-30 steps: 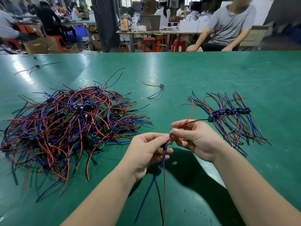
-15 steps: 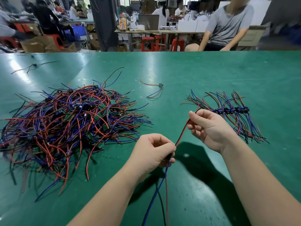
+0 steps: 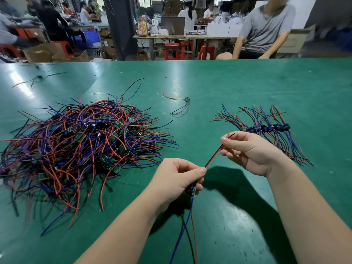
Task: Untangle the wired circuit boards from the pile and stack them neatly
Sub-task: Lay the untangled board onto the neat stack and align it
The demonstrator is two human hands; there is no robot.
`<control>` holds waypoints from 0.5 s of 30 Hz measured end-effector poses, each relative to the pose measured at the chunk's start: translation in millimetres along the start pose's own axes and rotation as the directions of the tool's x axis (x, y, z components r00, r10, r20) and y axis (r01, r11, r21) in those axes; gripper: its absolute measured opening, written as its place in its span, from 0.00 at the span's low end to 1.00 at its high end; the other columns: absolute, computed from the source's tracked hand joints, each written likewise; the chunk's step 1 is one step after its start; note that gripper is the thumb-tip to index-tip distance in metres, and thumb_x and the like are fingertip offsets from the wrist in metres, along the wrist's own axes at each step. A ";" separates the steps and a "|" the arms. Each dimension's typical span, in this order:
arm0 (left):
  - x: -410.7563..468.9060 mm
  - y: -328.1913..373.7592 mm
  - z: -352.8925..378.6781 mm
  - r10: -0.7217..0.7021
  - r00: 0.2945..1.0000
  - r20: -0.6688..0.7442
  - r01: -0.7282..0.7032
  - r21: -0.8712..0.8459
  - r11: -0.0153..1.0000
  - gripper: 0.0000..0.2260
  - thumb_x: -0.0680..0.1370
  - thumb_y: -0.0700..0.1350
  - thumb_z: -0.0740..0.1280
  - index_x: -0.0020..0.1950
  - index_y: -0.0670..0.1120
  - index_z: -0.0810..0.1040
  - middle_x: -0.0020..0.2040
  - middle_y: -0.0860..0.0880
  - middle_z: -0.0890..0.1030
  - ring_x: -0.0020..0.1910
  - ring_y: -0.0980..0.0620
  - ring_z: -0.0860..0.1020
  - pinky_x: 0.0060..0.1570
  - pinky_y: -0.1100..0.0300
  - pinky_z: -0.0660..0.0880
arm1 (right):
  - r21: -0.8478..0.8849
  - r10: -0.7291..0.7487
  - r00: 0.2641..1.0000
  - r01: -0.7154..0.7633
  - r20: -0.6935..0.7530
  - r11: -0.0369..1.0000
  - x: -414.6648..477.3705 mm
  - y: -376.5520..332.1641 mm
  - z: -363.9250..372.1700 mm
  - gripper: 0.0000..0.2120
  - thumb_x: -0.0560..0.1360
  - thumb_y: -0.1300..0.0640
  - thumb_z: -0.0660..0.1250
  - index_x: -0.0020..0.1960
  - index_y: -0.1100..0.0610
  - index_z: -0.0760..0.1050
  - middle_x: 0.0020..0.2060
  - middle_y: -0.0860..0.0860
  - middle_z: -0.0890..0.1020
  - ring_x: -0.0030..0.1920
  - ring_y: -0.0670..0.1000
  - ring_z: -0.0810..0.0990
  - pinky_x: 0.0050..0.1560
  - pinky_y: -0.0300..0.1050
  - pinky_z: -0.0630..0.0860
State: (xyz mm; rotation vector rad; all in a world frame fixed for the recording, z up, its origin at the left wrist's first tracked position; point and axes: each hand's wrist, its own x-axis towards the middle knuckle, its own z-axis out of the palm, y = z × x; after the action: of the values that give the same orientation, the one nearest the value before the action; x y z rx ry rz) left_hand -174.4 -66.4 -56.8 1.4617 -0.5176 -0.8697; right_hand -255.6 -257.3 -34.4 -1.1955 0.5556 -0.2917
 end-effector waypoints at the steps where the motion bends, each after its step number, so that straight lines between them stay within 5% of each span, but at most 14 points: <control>1: 0.0 0.1 -0.3 0.000 1.000 0.001 0.000 0.004 1.000 0.07 0.73 0.39 0.73 0.34 0.43 0.82 0.30 0.46 0.81 0.26 0.53 0.79 0.29 0.64 0.76 | 0.016 0.003 1.000 -0.003 0.006 1.000 0.0 -1.2 -2.6 0.06 0.63 0.62 0.70 0.39 0.60 0.76 0.29 0.54 0.81 0.29 0.49 0.82 0.27 0.33 0.77; 15: 0.0 -2.6 -0.6 -0.018 0.999 0.028 0.017 0.042 0.999 0.07 0.73 0.39 0.73 0.36 0.41 0.81 0.31 0.45 0.81 0.26 0.52 0.79 0.29 0.64 0.75 | 0.084 -0.081 0.995 0.075 0.061 0.994 3.1 0.9 -6.3 0.07 0.62 0.64 0.70 0.29 0.55 0.76 0.35 0.57 0.84 0.31 0.48 0.81 0.30 0.36 0.77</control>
State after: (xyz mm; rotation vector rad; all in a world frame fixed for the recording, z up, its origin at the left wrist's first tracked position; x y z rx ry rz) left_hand -174.4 -65.8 -59.4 1.4955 -0.5479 -0.8997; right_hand -256.6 -263.5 -37.6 -1.1449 0.4373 -0.3381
